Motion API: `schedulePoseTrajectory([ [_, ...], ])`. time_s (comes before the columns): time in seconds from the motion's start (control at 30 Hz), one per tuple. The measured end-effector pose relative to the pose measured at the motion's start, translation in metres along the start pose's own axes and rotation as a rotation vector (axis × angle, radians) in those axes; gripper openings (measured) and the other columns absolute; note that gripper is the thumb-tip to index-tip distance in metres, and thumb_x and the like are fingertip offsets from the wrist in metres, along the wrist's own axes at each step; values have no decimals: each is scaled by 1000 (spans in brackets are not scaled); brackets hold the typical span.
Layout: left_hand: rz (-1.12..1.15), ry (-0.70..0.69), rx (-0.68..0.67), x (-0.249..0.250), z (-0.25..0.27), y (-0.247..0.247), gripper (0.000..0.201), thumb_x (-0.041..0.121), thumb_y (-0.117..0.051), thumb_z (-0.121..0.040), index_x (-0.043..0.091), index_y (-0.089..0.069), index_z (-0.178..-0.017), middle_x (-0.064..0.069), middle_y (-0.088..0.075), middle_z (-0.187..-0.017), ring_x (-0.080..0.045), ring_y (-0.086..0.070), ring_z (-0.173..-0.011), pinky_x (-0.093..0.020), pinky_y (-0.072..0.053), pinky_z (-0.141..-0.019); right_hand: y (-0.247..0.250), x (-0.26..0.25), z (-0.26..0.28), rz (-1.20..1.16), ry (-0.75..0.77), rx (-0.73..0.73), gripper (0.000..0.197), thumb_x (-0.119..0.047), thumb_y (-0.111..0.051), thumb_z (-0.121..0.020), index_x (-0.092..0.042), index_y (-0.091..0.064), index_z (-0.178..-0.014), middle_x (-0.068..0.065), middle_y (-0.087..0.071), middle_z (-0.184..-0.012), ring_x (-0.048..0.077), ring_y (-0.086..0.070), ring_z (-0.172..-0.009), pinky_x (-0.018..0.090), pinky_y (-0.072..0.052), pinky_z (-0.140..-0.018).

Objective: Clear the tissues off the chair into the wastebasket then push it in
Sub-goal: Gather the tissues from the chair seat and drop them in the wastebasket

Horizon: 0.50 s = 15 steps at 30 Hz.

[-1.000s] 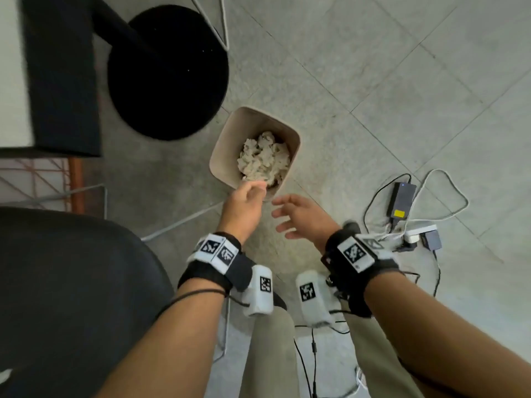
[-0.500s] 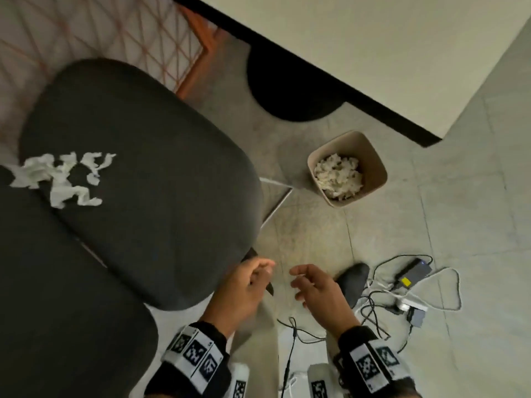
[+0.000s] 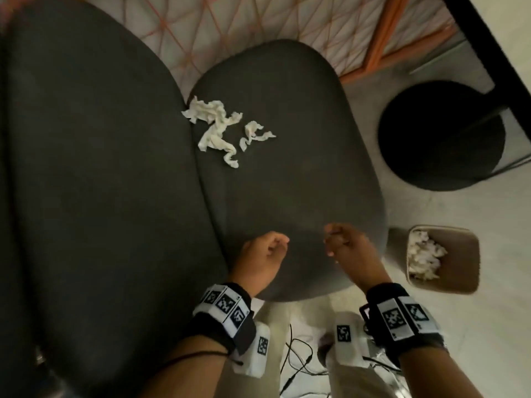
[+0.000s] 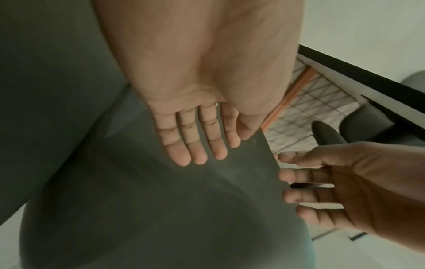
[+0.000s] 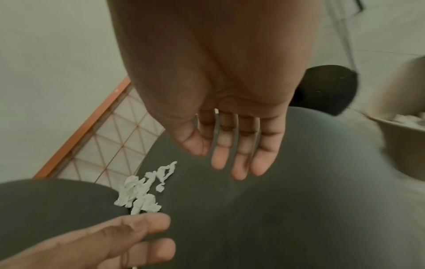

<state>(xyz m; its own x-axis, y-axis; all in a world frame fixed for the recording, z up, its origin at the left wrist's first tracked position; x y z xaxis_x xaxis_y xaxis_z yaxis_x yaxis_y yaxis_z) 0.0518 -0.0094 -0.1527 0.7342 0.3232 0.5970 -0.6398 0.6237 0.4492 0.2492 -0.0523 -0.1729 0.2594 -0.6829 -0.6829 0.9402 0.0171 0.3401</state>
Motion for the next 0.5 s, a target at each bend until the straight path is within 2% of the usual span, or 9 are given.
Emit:
schedulePoseTrajectory([
  [0.03,24,6,36,0,-8,9,19,19,-55,-98,20,-68,-112,2,-70,-107,-12,-65,-99,-23,-50,-90,-2,-15,-12,42,17,-1,22,-12,-52,-92,-26,-66,-103,3,-71,-88,21,-66,-83,5,-45,-63],
  [0.1,61,41,105,-1,-27,26,19,17,-58,-96,18,-70,-110,0,-72,-105,-13,-67,-96,-20,-49,-85,-8,-42,-37,99,67,-11,22,-12,-53,-92,-23,-66,-105,1,-69,-88,18,-65,-81,5,-44,-63],
  [0.17,86,83,194,-3,-54,45,18,15,-60,-93,17,-71,-107,0,-72,-104,-12,-66,-92,-19,-48,-83,-15,-69,-61,131,131,-15,20,-11,-57,-91,-20,-67,-106,-1,-67,-88,18,-66,-81,18,-48,-70],
  [0.27,129,143,390,-7,-92,78,16,16,-65,-88,20,-71,-102,-2,-70,-105,-16,-65,-96,-32,-51,-94,-29,-100,-96,234,207,-19,21,-13,-63,-89,-15,-68,-108,-2,-64,-92,20,-64,-84,19,-40,-76],
  [0.33,144,194,481,-9,-113,99,20,19,-65,-87,20,-68,-107,-4,-64,-113,-19,-62,-104,-28,-46,-97,-39,-116,-119,303,250,-27,22,-17,-64,-88,-17,-68,-109,1,-66,-101,23,-65,-88,24,-43,-83],
  [0.4,139,236,541,-9,-132,119,27,21,-66,-88,21,-64,-115,-5,-56,-122,-22,-57,-108,-25,-40,-93,-49,-129,-142,363,284,-45,24,-21,-64,-87,-19,-67,-111,5,-65,-111,27,-65,-93,31,-46,-90],
  [0.5,163,249,581,-7,-157,139,34,21,-67,-88,21,-59,-121,-6,-48,-130,-24,-54,-113,-24,-37,-90,-61,-146,-167,425,324,-63,28,-21,-65,-87,-20,-65,-115,8,-57,-121,28,-62,-96,35,-47,-94],
])
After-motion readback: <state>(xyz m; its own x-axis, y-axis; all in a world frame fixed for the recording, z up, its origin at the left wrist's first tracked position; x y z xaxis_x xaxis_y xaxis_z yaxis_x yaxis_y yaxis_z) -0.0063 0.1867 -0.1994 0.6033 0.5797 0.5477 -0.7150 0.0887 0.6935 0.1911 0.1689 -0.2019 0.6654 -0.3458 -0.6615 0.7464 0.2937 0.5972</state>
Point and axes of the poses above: each hand's wrist, its own z-axis away from the middle knuckle, its own y-axis out of the back of the hand, x = y × z, the point moved 2 cm from there along -z, towards the middle knuckle
